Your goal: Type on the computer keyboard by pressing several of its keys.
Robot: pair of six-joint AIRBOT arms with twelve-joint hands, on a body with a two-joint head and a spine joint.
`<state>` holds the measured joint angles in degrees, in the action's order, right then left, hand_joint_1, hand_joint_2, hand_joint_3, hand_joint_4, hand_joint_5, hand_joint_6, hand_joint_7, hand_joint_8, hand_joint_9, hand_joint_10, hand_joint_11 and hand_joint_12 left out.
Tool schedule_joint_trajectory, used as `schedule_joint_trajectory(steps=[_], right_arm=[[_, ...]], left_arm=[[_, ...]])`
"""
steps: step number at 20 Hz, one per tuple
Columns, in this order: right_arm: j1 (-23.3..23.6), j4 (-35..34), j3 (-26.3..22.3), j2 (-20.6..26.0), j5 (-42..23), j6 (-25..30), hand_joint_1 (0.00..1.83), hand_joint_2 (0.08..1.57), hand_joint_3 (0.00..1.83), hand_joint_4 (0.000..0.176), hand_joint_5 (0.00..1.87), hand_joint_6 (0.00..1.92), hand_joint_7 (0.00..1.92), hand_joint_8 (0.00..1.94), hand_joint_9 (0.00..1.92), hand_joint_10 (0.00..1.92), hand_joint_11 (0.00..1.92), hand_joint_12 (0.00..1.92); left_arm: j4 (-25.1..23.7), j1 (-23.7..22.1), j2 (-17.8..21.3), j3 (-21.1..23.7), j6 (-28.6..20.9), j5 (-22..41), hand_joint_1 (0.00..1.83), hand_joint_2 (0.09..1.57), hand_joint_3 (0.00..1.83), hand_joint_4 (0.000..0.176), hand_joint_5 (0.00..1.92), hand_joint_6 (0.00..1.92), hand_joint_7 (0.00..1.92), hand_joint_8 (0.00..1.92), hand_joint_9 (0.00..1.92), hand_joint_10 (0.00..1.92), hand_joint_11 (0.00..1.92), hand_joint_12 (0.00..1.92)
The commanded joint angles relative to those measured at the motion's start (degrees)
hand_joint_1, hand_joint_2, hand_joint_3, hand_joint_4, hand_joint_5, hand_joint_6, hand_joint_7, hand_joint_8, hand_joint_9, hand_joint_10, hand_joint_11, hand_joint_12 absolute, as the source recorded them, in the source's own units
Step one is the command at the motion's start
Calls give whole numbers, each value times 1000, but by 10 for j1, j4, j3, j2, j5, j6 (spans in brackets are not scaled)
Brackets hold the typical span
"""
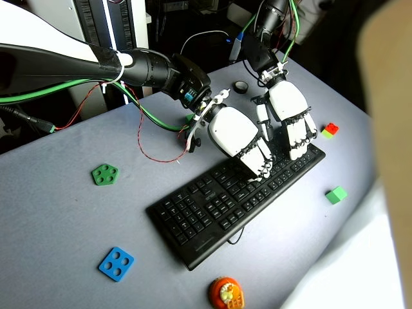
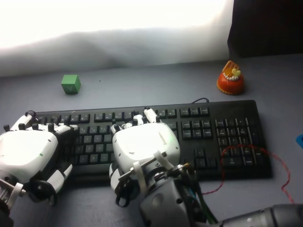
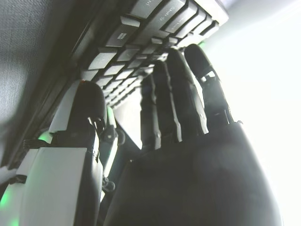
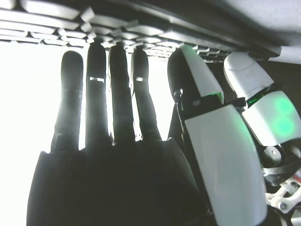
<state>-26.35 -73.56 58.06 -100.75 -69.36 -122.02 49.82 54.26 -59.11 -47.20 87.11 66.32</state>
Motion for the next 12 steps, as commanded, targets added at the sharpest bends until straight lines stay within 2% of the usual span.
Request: schedule_joint_trajectory(steps=[1,2,7,8,11,12], right_arm=[[8,40,-5,8,-27,-4,782,1326,7,0,257,561,513,0,291,808,0,1583],[13,40,-13,17,-26,-7,770,1335,6,0,261,587,509,0,271,827,0,1597],[43,40,-72,86,-7,-10,754,1344,3,0,259,613,497,2,236,856,0,1591],[51,40,-86,106,-2,-10,762,1338,0,0,266,611,504,4,246,858,0,1596],[69,40,-120,152,14,-16,758,1336,0,0,258,605,514,8,260,861,0,1615],[74,40,-129,164,18,-20,757,1337,0,0,248,602,506,4,258,861,0,1614]], left_arm=[[-16,-3,2,-1,2,36,888,1350,0,0,325,3,444,6,460,38,0,1175],[-16,-3,2,-1,2,36,939,1346,0,0,362,22,442,4,455,34,0,1194],[-15,-11,7,-3,3,36,881,1352,0,0,374,17,390,3,432,20,0,1201],[-15,-13,9,-3,3,36,837,1368,5,6,345,4,387,1,431,19,0,1205],[-15,-21,14,-2,2,43,791,1378,6,6,313,2,369,1,414,10,0,1190],[-16,-28,14,-2,1,50,693,1395,12,11,286,8,369,1,417,11,0,1193]])
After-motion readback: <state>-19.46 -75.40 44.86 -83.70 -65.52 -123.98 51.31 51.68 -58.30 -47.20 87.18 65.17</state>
